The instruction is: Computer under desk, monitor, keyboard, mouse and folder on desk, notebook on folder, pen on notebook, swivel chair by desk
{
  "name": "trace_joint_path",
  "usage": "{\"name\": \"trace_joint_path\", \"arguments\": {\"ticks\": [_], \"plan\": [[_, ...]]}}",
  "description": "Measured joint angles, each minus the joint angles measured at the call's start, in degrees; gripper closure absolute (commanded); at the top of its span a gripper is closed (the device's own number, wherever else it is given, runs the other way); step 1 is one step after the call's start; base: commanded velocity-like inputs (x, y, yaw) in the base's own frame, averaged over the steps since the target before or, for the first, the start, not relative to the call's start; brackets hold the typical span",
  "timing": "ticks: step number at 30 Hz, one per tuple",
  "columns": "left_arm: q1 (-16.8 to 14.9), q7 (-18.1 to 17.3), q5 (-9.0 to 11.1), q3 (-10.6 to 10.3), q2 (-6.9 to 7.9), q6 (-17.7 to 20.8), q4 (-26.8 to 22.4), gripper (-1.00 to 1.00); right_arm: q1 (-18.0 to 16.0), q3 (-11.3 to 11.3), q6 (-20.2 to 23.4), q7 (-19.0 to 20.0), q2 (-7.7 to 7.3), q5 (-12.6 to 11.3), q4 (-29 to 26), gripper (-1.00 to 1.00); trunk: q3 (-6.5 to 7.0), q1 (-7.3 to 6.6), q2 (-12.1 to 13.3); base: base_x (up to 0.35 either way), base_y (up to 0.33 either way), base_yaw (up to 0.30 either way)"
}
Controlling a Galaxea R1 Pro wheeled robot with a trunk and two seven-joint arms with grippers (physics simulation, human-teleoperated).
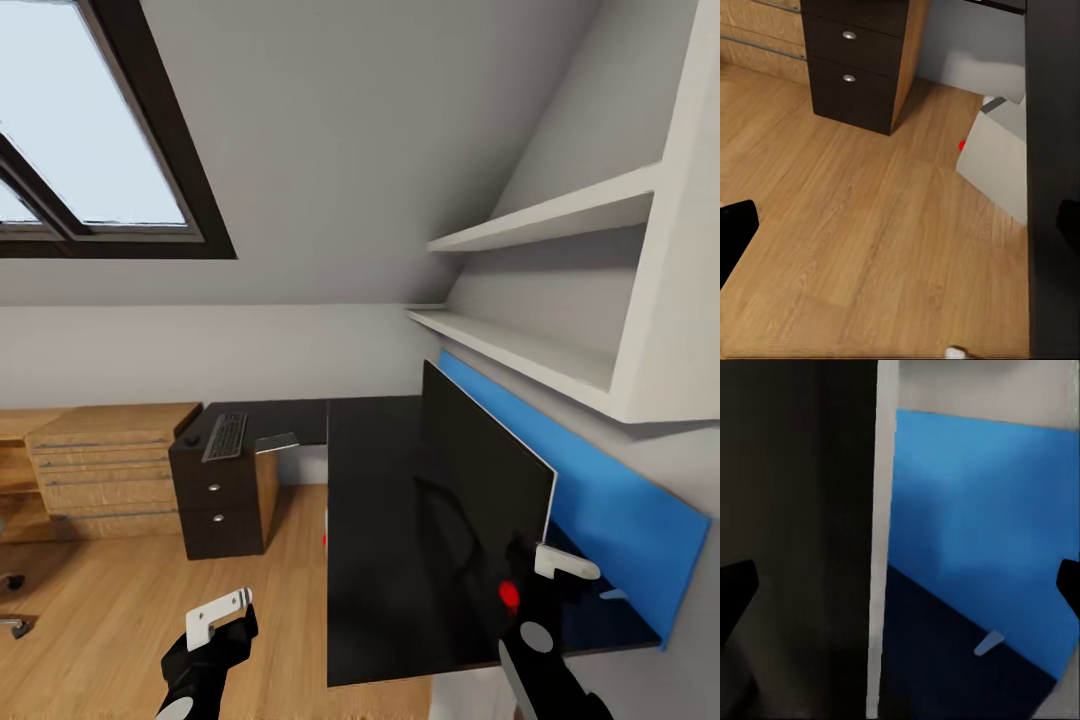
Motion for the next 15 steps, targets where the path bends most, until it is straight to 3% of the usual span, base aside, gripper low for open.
{"name": "trace_joint_path", "arguments": {"ticks": [15], "plan": [[0.0, 0.0, 0.0, 0.2, 0.05, 0.1, 0.0, -1.0, 0.0, 0.1, 0.0, 0.1, 0.06, 0.0, 0.1, -1.0, 0.0, 0.0, 0.0, -0.334, 0.0, 0.0]]}}
